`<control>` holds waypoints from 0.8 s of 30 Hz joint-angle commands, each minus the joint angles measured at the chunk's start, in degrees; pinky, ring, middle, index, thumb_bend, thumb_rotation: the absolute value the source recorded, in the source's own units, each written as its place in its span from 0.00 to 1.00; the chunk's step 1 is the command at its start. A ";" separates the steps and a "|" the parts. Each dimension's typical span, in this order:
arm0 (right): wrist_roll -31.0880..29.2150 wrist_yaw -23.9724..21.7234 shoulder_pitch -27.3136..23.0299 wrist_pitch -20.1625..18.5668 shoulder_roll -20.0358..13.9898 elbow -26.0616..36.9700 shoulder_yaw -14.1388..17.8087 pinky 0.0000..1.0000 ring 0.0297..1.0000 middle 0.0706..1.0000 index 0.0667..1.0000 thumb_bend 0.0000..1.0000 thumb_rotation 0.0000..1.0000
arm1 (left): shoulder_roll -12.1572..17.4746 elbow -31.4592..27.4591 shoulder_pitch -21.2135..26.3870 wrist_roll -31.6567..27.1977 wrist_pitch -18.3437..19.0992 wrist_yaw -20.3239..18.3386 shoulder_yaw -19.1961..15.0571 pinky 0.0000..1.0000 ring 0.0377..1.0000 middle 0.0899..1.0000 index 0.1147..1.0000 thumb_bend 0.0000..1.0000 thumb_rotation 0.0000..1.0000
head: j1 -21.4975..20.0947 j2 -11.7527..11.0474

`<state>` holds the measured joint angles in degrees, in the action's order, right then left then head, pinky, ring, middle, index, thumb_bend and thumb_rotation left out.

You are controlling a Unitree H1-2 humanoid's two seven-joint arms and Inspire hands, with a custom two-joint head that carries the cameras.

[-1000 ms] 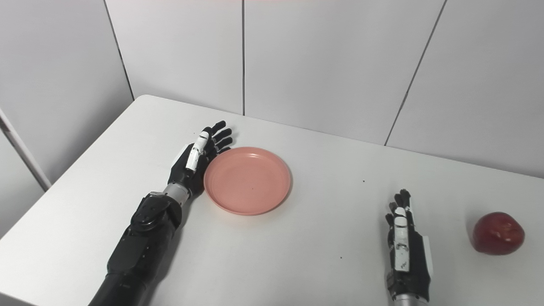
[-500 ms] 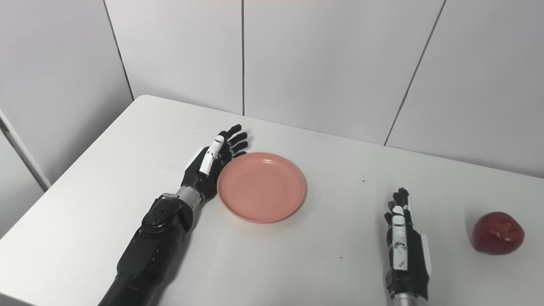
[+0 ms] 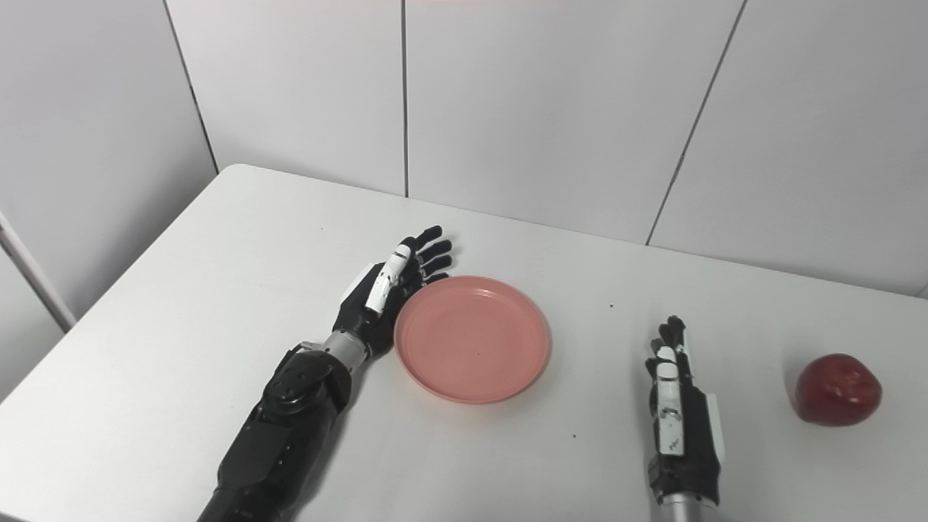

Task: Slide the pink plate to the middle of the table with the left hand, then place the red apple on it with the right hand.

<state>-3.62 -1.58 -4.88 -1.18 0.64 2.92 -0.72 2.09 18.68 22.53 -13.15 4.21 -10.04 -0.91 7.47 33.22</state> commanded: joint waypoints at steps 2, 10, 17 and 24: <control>-0.17 -0.06 -1.82 0.35 0.49 1.44 -0.11 1.00 1.00 1.00 1.00 0.19 1.00 | -1.54 -0.40 -1.18 1.25 3.83 1.08 1.16 0.91 0.91 0.90 0.88 0.36 1.00 | -0.20 0.14; 1.58 0.57 -1.93 0.03 0.85 1.75 -0.59 1.00 1.00 1.00 1.00 0.21 1.00 | -3.11 -1.96 -2.26 2.30 4.74 1.26 2.25 0.90 0.90 0.90 0.89 0.35 1.00 | -1.54 0.75; 2.20 0.71 -2.06 -0.19 1.24 1.90 -0.97 0.99 0.99 1.00 0.99 0.21 1.00 | -4.29 -1.79 -3.70 2.45 3.81 0.89 3.04 0.91 0.91 0.92 0.90 0.37 1.00 | -2.60 1.13; 3.13 1.27 -2.23 -0.79 1.93 2.07 -1.42 0.99 0.99 1.00 0.99 0.21 1.00 | -4.46 -1.97 -5.17 2.86 3.28 0.01 3.99 0.90 0.91 0.91 0.90 0.36 1.00 | -4.14 1.47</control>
<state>-0.83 -0.53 -5.05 -1.61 2.01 2.93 -1.90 -2.28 14.94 19.36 -10.84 5.68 -9.84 2.54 3.43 34.72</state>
